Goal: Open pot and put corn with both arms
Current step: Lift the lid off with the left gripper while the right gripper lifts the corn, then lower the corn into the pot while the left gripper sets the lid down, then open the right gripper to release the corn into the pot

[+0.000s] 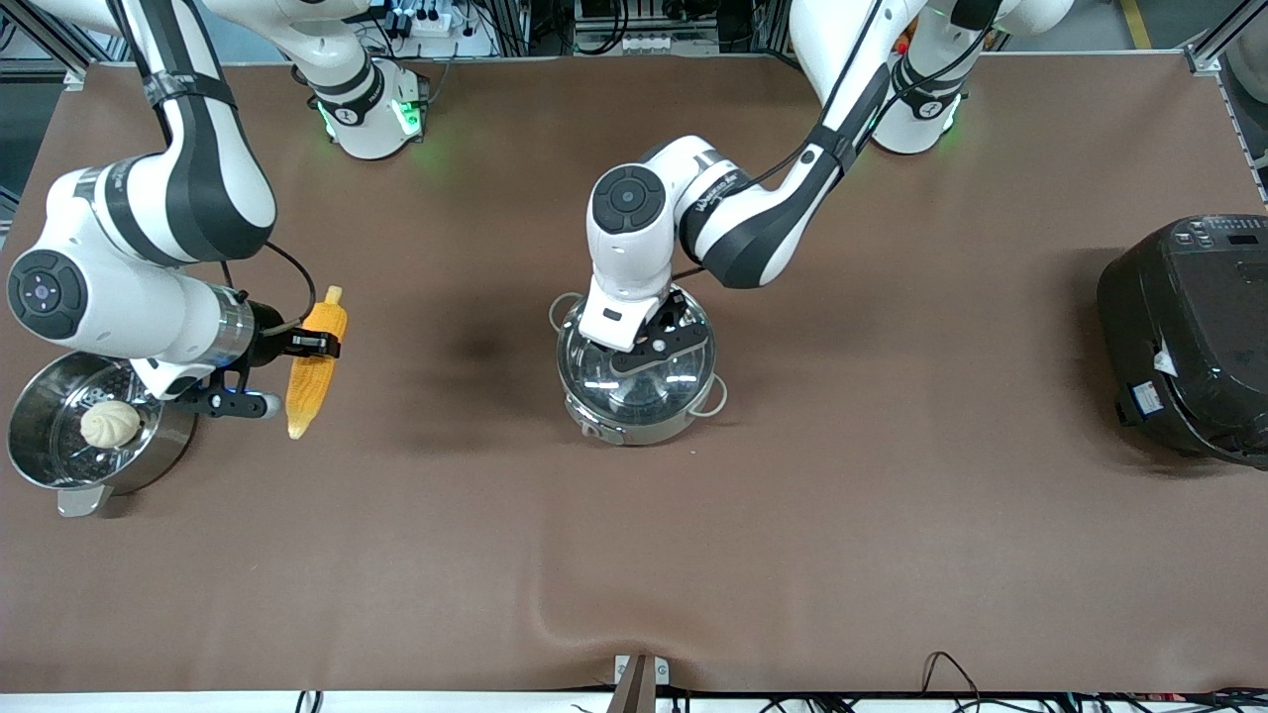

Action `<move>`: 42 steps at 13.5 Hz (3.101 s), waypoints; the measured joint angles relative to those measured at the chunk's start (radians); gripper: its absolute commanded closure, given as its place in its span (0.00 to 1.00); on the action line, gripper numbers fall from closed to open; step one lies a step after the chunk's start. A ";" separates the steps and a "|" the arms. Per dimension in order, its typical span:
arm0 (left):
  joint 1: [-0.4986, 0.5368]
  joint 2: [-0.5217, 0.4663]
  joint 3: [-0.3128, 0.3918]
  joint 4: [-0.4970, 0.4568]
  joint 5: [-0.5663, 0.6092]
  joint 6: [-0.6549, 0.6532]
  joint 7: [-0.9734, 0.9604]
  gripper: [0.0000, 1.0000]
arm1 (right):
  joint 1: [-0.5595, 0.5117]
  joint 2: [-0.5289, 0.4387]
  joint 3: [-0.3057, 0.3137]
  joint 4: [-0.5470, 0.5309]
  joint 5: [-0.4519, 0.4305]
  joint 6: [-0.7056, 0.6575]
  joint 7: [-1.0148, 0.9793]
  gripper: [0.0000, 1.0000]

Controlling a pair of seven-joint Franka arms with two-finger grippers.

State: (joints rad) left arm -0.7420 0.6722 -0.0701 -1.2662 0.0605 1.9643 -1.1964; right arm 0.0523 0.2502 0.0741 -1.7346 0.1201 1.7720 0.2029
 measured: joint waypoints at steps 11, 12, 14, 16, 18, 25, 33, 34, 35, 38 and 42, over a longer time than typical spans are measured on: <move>0.452 -0.290 0.013 -0.075 0.006 -0.246 0.580 1.00 | 0.340 0.007 0.009 0.100 0.012 -0.040 0.425 0.88; 0.490 -0.289 0.012 -0.105 0.006 -0.238 0.618 1.00 | 0.404 0.018 0.009 0.121 0.011 -0.031 0.486 0.88; 0.545 -0.287 0.012 -0.184 0.006 -0.179 0.661 1.00 | 0.500 0.056 0.009 0.152 0.012 0.026 0.581 0.88; 0.592 -0.284 0.010 -0.290 0.006 -0.070 0.697 1.00 | 0.570 0.119 0.009 0.159 0.019 0.187 0.675 0.88; 0.637 -0.286 0.010 -0.422 0.006 0.091 0.738 1.00 | 0.623 0.214 0.008 0.184 0.043 0.346 0.747 0.88; 0.698 -0.290 0.008 -0.862 0.006 0.615 0.760 1.00 | 0.656 0.382 -0.013 0.295 0.047 0.388 0.791 0.16; 0.698 -0.305 0.005 -0.889 0.006 0.656 0.760 0.00 | 0.649 0.380 -0.047 0.323 0.030 0.381 0.792 0.00; 0.698 -0.317 0.005 -0.873 0.006 0.656 0.760 0.00 | 0.642 0.370 -0.052 0.330 0.029 0.368 0.790 0.00; 0.699 -0.337 0.005 -0.851 0.006 0.645 0.760 0.00 | 0.627 0.354 -0.056 0.334 0.028 0.333 0.780 0.00; 0.703 -0.416 0.006 -0.746 0.006 0.488 0.760 0.00 | 0.523 0.273 -0.061 0.342 0.022 0.154 0.636 0.00; 0.705 -0.472 0.006 -0.521 0.006 0.156 0.760 0.00 | 0.322 0.141 -0.066 0.340 0.020 -0.016 0.398 0.00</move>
State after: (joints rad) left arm -0.0374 0.2000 -0.0646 -1.7875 0.0660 2.1205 -0.4367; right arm 0.3742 0.3910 0.0081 -1.3942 0.1405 1.7556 0.6007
